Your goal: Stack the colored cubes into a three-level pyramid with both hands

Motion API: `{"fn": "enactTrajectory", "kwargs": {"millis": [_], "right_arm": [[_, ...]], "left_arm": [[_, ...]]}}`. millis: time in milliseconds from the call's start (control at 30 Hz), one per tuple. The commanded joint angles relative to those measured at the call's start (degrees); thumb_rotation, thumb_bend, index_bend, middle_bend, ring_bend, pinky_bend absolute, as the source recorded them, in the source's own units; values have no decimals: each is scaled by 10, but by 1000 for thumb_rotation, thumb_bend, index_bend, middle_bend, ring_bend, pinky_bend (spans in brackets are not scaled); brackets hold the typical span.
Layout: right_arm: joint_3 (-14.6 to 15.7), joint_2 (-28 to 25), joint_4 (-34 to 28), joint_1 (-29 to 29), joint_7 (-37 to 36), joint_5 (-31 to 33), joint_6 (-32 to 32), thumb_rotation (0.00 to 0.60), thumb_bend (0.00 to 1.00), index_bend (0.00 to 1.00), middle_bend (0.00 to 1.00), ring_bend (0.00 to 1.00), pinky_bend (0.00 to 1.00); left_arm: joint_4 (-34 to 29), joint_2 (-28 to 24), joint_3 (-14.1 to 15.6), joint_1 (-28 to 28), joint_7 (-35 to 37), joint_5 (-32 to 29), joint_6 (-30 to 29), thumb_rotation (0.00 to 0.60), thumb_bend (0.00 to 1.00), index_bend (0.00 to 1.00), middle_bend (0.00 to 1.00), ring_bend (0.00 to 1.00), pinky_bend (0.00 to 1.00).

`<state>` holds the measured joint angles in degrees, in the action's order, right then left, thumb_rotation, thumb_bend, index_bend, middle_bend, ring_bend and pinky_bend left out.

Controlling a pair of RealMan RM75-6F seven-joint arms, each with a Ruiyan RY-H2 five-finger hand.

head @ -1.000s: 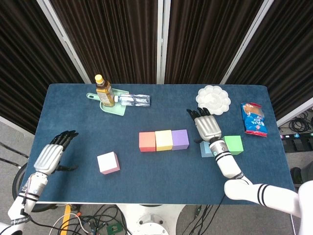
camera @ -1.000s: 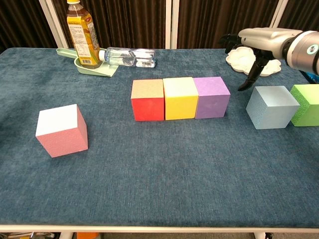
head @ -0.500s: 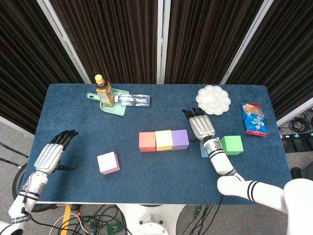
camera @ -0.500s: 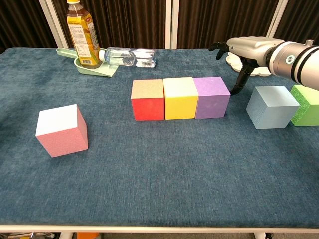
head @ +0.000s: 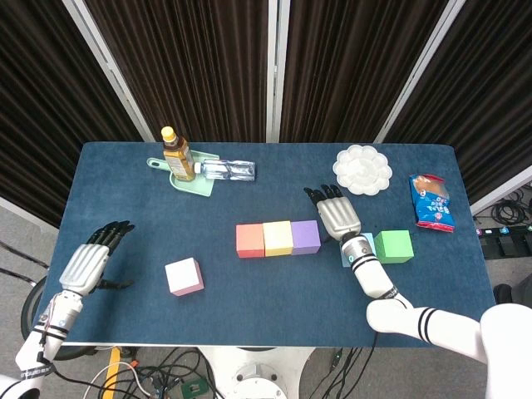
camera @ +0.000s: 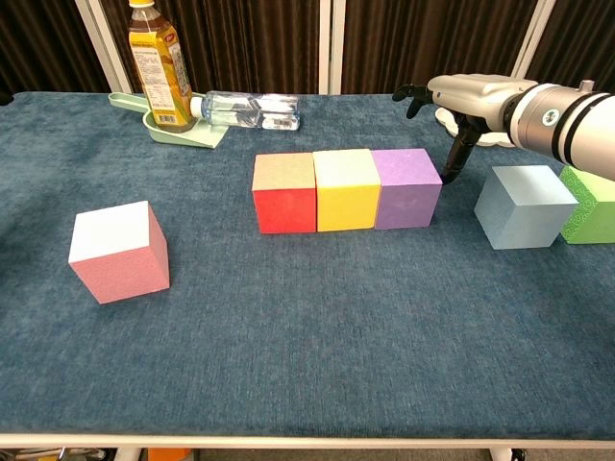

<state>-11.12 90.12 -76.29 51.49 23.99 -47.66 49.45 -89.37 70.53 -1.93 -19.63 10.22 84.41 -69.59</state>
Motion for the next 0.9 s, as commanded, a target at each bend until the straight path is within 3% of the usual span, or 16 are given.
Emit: {"fn": "enactTrajectory", "kwargs": {"millis": [33, 533, 900], "right_arm": [[-1, 2, 0, 0, -2, -2, -1, 600, 26, 0, 144, 0, 0], [-5, -5, -14, -6, -6, -10, 5, 600, 26, 0, 145, 0, 0], [-6, -57, -77, -23, -3, -22, 31, 600, 26, 0, 142, 0, 0]], "left_arm": [[0, 0, 0, 0, 0, 0, 0, 600, 0, 101, 50, 0, 107], [-2, -1, 1, 1, 2, 1, -2, 600, 0, 100, 50, 0, 107], [-7, -1, 1, 1, -3, 2, -3, 600, 0, 101, 50, 0, 107]]}}
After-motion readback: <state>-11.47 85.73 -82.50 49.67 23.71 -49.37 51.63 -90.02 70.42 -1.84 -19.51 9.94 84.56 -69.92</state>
